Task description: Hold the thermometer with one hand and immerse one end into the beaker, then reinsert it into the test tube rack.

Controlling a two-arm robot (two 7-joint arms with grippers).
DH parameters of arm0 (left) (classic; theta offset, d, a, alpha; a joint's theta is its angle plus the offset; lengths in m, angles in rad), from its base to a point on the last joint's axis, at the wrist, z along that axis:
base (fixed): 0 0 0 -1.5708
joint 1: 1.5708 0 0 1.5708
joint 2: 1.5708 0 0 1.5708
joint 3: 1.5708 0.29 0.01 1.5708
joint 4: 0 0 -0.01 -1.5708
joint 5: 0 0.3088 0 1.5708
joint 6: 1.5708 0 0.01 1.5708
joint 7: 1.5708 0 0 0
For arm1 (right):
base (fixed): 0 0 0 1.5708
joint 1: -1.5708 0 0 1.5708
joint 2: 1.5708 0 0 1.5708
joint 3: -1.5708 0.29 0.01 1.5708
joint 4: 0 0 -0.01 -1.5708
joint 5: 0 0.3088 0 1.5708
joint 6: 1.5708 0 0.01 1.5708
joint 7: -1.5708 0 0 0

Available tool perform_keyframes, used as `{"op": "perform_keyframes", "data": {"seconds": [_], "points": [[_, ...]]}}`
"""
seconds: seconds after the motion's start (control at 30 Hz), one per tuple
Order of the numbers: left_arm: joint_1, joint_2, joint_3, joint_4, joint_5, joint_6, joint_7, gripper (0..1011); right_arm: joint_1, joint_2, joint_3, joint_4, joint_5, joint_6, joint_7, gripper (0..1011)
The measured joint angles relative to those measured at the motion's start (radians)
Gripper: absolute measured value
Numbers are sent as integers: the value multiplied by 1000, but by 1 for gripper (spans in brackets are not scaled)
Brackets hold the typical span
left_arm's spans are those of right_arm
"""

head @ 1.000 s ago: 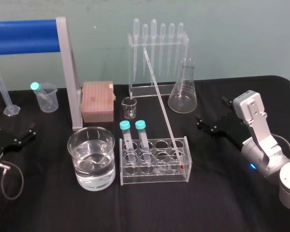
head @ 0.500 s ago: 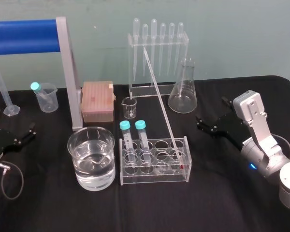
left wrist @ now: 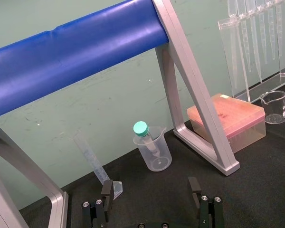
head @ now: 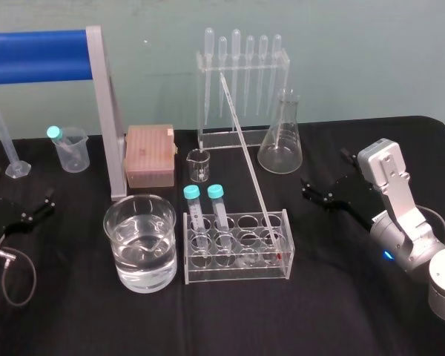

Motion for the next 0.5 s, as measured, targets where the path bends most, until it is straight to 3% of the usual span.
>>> {"op": "perform_keyframes", "data": {"seconds": [0.5], "points": [[0,0,0,0,0,0,0,1008,0,0,0,0,0,0,0,1003]]}}
